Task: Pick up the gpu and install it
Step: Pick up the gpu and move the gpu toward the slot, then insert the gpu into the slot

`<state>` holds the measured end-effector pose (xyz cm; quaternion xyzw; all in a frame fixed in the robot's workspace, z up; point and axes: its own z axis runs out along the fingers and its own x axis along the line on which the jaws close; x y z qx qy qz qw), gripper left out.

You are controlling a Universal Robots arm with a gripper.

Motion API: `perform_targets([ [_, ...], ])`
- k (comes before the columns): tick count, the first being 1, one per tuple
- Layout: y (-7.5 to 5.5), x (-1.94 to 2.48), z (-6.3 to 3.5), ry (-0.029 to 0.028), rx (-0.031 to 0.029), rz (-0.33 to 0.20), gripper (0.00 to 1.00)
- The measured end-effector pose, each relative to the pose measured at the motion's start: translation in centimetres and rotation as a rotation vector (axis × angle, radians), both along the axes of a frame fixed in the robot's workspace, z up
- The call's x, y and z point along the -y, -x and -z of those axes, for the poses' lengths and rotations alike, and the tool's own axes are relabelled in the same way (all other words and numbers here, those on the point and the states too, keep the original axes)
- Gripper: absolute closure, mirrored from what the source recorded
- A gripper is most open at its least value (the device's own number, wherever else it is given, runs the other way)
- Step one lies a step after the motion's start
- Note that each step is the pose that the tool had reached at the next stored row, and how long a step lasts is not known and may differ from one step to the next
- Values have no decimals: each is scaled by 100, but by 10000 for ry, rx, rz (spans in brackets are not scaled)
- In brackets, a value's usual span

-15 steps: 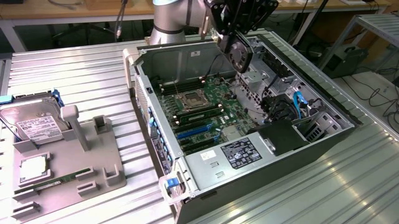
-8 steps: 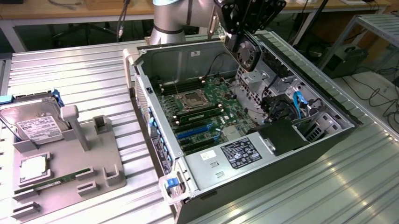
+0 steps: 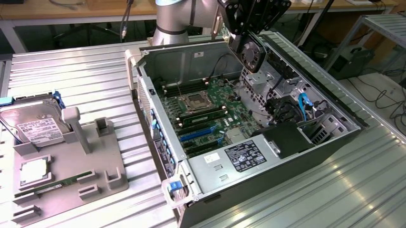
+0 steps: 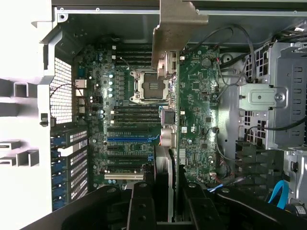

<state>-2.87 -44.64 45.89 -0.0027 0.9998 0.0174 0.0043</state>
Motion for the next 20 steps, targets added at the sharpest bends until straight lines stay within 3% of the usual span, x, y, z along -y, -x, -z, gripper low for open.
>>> perform_targets([
  [10, 0, 0, 0, -1, 0, -18, 72],
  [20, 2, 0, 0, -1, 0, -456, 72],
])
